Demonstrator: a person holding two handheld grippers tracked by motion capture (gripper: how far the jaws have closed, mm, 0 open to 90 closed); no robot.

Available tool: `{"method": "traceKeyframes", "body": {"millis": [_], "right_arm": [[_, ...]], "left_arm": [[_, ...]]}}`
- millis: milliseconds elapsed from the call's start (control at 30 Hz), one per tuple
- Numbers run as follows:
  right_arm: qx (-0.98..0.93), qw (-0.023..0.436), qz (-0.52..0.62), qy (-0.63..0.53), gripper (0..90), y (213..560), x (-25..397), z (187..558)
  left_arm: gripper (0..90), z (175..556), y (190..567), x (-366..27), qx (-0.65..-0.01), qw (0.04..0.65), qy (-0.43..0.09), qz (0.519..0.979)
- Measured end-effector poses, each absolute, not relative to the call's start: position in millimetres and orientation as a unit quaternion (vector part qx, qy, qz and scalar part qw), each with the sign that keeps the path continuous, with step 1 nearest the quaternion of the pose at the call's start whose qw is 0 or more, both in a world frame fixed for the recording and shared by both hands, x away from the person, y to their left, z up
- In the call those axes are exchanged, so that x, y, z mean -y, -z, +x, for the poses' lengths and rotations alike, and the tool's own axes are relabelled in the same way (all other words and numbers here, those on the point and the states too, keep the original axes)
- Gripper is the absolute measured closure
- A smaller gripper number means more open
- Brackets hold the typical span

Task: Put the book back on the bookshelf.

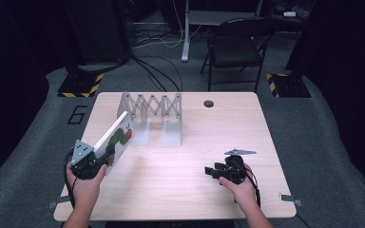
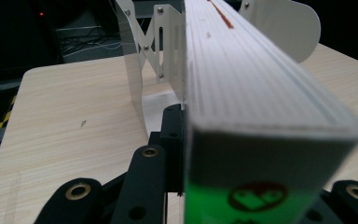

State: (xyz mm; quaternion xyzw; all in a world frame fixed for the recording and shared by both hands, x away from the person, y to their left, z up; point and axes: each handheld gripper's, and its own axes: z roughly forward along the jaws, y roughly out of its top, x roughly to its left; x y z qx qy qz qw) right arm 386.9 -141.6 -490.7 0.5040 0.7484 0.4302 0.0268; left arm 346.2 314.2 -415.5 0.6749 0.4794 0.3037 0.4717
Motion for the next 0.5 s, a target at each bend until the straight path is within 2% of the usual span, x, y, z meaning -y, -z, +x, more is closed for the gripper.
{"method": "traceKeyframes", "body": {"millis": [500], "right_arm": [[-0.748,0.026,0.503,-0.431,42.0,490,142,387]], "left_arm": [[75.8,376,410,-309,-0.508,0.462,-0.318,0.654]]}}
